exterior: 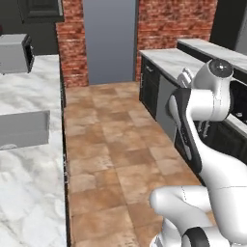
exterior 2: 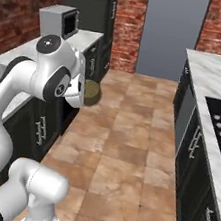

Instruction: Pick the jar and jar from the dining table and place them in the open cabinet. Close the cabinet after placing the objects.

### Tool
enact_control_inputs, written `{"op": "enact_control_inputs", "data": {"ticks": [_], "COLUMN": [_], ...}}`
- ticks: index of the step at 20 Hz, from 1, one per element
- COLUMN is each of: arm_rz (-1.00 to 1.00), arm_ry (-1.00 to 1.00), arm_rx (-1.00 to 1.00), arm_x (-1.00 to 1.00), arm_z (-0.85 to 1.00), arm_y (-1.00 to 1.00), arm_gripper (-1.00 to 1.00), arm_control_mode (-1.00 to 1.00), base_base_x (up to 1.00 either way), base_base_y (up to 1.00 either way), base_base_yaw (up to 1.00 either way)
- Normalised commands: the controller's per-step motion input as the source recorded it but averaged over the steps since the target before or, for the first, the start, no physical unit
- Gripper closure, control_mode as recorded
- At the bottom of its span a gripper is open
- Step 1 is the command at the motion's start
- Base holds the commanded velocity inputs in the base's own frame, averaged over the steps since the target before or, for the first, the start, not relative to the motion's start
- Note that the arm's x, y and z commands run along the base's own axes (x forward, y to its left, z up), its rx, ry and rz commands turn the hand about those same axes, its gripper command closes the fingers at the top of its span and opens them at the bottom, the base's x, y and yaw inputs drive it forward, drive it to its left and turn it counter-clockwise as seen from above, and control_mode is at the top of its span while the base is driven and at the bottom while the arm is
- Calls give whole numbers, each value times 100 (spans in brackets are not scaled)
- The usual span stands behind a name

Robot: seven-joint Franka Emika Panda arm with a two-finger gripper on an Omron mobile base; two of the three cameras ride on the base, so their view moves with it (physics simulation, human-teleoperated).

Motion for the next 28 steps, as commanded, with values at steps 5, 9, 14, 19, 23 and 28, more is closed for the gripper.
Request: {"op": "enact_control_inputs", "data": {"ticks": [5,9,14,19,23,28], "arm_rz": [0,0,0,0,0,0], "arm_ry": [0,0,0,0,0,0], "arm_rx": [0,0,0,0,0,0], "arm_x": [0,0,0,0,0,0], "arm_z": [0,0,0,0,0,0], "arm_y": [0,0,0,0,0,0], "arm_gripper": [100,100,100,100,100,100], "arm_control_mode": [100,100,100,100,100,100], "base_base_x": [100,100,100,100,100,99], "base_base_y": [-3,-3,-16,-22,-38,-40], "base_base_yaw": [23,23,22,21,15,15]}}
